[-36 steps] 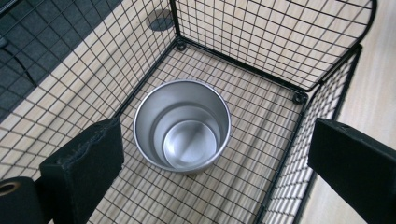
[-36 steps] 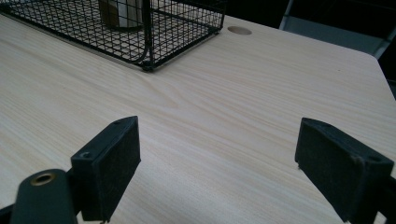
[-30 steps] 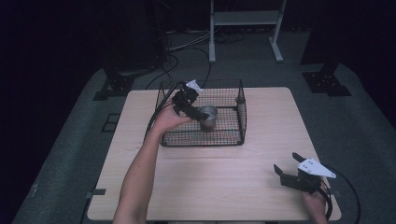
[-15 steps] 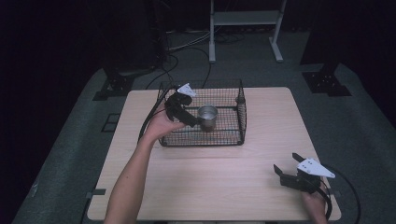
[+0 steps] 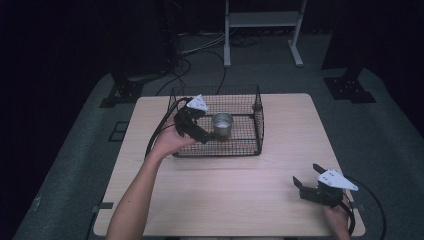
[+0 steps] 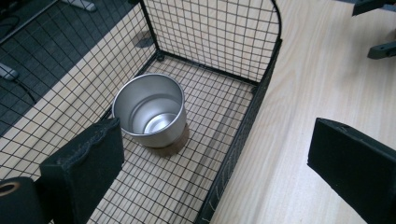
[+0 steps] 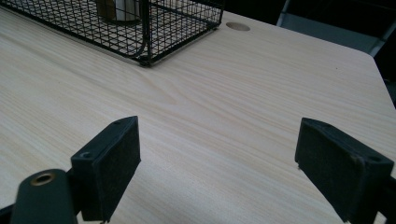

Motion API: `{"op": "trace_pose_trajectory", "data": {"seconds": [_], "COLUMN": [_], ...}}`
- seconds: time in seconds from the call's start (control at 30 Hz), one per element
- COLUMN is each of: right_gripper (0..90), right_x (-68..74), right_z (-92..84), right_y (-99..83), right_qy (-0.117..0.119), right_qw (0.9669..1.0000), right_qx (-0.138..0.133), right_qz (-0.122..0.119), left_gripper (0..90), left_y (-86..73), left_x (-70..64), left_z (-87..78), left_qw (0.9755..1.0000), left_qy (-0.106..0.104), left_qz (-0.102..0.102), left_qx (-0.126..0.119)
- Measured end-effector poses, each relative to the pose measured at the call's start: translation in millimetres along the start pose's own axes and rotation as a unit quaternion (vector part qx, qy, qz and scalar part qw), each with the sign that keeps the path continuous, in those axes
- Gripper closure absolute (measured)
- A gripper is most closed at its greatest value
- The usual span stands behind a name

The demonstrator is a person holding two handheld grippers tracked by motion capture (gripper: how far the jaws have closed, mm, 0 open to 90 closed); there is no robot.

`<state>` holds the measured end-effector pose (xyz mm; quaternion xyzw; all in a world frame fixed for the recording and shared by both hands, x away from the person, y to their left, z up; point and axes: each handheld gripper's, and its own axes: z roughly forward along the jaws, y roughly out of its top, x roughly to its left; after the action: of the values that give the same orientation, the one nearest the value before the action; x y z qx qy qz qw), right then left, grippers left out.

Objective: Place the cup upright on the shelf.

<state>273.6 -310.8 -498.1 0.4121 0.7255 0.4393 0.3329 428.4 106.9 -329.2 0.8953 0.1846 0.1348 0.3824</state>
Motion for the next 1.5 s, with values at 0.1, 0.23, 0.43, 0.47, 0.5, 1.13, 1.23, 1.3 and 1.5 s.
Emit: {"op": "trace_pose_trajectory", "data": {"seconds": [0.1, 0.23, 0.43, 0.47, 0.5, 1.13, 1.23, 1.3, 1.5], "right_gripper": [13.4, 13.4, 13.5, 13.5, 13.5, 13.4, 13.5, 13.5, 13.5], "right_x": [0.2, 0.4, 0.7, 0.7, 0.7, 1.3, 1.3, 1.3, 1.5], "right_z": [0.2, 0.3, 0.4, 0.5, 0.6, 1.5, 1.6, 1.6, 1.7], "right_y": [0.1, 0.1, 0.2, 0.2, 0.2, 0.6, 0.7, 0.7, 0.7], "right_qy": [0.0, -0.002, -0.003, -0.003, -0.003, -0.008, -0.009, -0.009, -0.01], "right_qw": [1.0, 1.0, 1.0, 1.0, 1.0, 0.9999, 0.9999, 0.9999, 0.9999], "right_qx": [0.0, 0.001, 0.003, 0.003, 0.003, 0.009, 0.009, 0.009, 0.009], "right_qz": [0.0, -0.002, -0.003, -0.004, -0.004, -0.003, -0.003, -0.003, -0.003], "left_gripper": [2.8, 2.8, 2.8, 2.8, 2.8, 2.9, 2.9, 2.9, 2.8], "left_y": [-2.6, -7.9, -17.3, -19.1, -20.8, -47.9, -52.4, -55.1, -62.9], "left_x": [-3.7, -9.0, -13.4, -14.7, -16.0, -31.2, -32.4, -34.2, -42.0], "left_z": [-2.5, -3.8, -6.5, -6.9, -7.2, -15.0, -15.1, -15.2, -16.5], "left_qw": [1.0, 1.0, 0.9999, 1.0, 1.0, 0.9999, 0.9998, 0.9999, 0.9995], "left_qy": [0.0, -0.002, -0.009, -0.007, -0.008, -0.008, -0.01, -0.008, -0.02], "left_qz": [0.001, 0.001, -0.003, -0.003, -0.002, -0.007, -0.01, -0.009, -0.01], "left_qx": [-0.003, -0.006, -0.007, -0.006, -0.005, -0.012, -0.011, -0.011, -0.023]}}
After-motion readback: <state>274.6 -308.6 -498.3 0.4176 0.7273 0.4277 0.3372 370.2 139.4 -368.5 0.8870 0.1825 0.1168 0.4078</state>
